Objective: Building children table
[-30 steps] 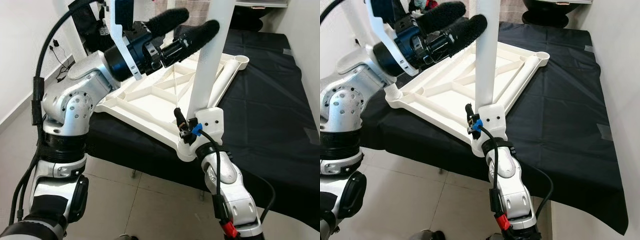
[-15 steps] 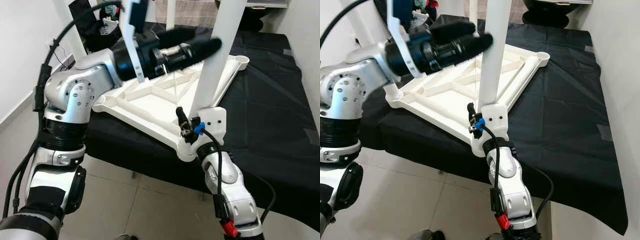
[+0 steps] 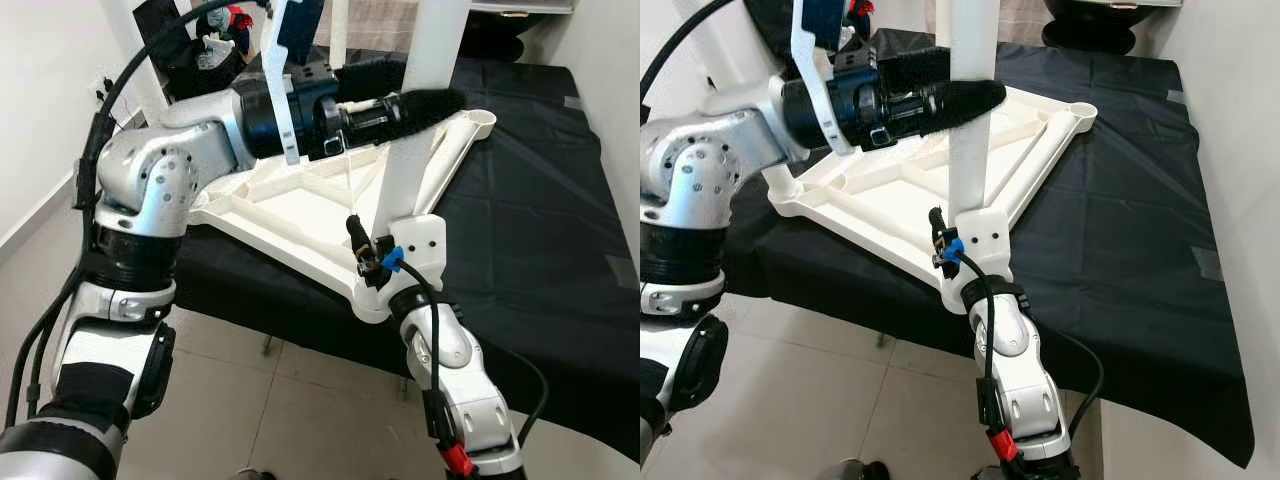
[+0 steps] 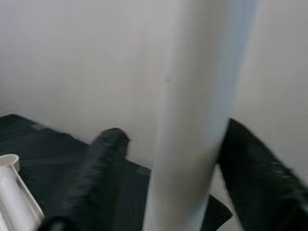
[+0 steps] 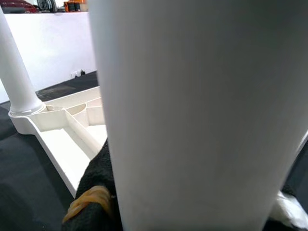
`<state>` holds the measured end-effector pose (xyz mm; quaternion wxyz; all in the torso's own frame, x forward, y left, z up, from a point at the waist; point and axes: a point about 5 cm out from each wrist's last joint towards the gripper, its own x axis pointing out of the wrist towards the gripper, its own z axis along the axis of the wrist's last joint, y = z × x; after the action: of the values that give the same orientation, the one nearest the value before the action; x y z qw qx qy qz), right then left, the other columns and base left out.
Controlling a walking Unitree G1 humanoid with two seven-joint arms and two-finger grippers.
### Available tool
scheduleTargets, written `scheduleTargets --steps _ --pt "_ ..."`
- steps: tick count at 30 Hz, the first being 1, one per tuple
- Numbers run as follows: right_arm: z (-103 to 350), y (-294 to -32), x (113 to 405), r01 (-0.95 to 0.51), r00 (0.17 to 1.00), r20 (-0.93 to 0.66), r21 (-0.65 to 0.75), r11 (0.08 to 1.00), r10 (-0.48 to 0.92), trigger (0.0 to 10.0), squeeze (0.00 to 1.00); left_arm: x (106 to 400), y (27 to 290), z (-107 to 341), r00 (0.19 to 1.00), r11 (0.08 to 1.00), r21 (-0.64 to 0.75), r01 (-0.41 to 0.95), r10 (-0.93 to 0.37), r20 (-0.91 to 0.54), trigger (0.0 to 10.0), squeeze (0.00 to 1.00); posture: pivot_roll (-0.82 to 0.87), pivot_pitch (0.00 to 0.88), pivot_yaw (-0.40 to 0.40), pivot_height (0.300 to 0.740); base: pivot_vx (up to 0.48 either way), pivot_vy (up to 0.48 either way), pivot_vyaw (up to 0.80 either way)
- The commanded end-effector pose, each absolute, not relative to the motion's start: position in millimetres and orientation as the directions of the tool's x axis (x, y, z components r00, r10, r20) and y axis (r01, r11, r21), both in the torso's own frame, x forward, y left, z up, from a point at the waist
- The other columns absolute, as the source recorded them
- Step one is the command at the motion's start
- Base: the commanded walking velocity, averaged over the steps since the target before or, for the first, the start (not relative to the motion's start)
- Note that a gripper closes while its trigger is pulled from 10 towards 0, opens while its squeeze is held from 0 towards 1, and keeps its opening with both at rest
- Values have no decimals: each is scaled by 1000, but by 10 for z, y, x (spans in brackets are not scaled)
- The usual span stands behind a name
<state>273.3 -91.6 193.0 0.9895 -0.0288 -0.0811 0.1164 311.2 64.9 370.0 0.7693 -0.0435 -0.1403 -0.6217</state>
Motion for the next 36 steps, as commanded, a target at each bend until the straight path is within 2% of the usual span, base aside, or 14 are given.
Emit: scheduleTargets --steps 1,14,15,22,24,29,31,32,33,34,36 --pt "1898 -826 2696 -267 952 136 -63 962 274 10000 0 3161 659 3691 224 259 110 960 -940 255 0 0 -39 132 30 740 0 0 0" --pt "1901 -822 2690 -281 949 135 -61 958 286 10000 0 3143 634 3668 219 252 121 960 -948 232 0 0 -42 134 33 740 0 0 0" --pt "1906 -795 2684 -344 928 136 -50 938 347 10000 1000 3129 627 3640 212 244 127 961 -952 223 0 0 -47 133 32 740 0 0 0" --pt "2000 -805 2729 -510 846 166 -27 859 507 10000 1000 3097 603 3597 194 224 138 965 -959 205 0 0 -49 132 33 740 0 0 0" --pt "2111 -909 2803 -614 770 175 -57 787 613 10000 1000 3082 594 3584 185 216 145 966 -963 198 0 0 -49 131 32 740 0 0 0" --pt "2196 -1016 2873 -661 728 167 -85 745 665 10000 1000 3071 586 3579 180 210 152 966 -965 192 0 0 -46 130 32 740 0 0 0" --pt "2289 -1122 2905 -740 645 131 -142 658 753 10000 1000 3052 570 3576 171 202 159 967 -967 189 0 0 -41 130 32 740 0 0 0" --pt "2289 -1122 2905 -740 645 131 -142 658 753 10000 1000 3052 570 3576 171 202 159 967 -967 189 0 0 -41 130 32 740 0 0 0" --pt "2315 -1154 2910 -760 619 113 -162 629 777 10000 176 3046 567 3575 168 199 160 967 -968 188 0 0 -41 128 31 740 0 0 0" --pt "2347 -1195 2941 -782 597 83 -164 602 798 10000 0 3037 562 3575 164 195 162 967 -969 187 0 0 -40 129 31 740 0 0 0" --pt "2376 -1223 2970 -796 583 64 -156 586 810 10000 0 3028 556 3574 160 191 163 968 -969 186 0 0 -39 127 29 740 0 0 0"
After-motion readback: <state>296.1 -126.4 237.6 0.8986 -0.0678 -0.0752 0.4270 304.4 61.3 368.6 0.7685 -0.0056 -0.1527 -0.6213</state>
